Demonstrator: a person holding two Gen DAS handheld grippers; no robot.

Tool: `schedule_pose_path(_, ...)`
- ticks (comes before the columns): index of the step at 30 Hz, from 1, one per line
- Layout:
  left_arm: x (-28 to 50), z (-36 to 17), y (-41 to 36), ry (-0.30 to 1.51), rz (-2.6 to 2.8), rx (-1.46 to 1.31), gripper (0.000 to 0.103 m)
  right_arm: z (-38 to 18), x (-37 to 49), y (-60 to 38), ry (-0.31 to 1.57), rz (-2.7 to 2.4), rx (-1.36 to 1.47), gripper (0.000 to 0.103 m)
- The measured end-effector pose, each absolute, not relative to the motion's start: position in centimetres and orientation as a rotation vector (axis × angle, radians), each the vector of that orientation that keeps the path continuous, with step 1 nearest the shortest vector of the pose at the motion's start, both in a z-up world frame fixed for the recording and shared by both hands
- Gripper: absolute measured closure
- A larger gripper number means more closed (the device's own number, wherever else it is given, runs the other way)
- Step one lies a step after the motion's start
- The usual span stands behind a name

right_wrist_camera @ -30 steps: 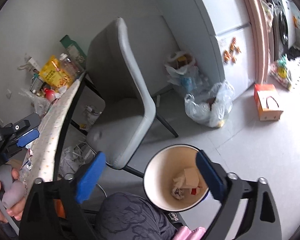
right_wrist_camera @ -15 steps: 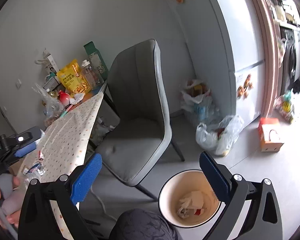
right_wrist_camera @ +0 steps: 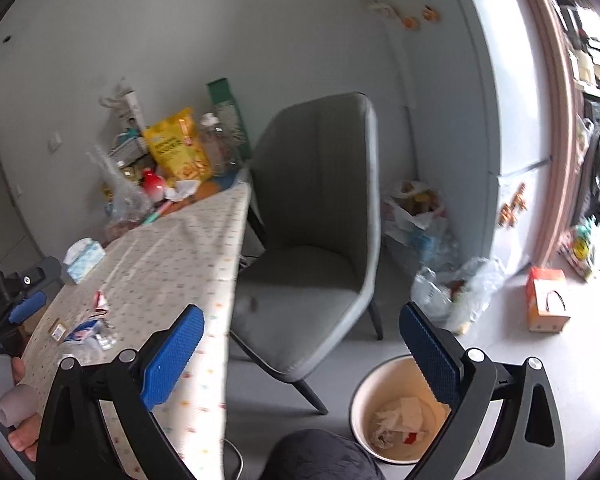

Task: Collect trash
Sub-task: 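Bring both tools back over the table, then grasp the blue Vinda tissue pack with the left tool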

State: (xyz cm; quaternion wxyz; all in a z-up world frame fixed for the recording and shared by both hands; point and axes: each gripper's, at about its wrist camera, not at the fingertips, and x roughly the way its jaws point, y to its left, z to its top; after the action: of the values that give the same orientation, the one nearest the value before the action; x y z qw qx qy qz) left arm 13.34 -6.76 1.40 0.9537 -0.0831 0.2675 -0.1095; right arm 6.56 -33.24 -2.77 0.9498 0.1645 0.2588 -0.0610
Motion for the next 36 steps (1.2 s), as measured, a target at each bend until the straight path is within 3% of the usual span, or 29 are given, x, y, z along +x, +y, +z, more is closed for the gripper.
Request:
schedule_pose_path(25, 13.9, -3.0, 8.4, 0.662, -0.096, -0.333, 0.007, -3.5, 12.9, -18.2, 0.650, 0.220, 0.240, 0.007)
schedule_pose_path(36, 19.2, -6.2, 7.3, 0.812, -0.119, -0.292, 0.023, -4.8, 14.7, -17.6, 0.711, 0.246, 0.229, 0.012)
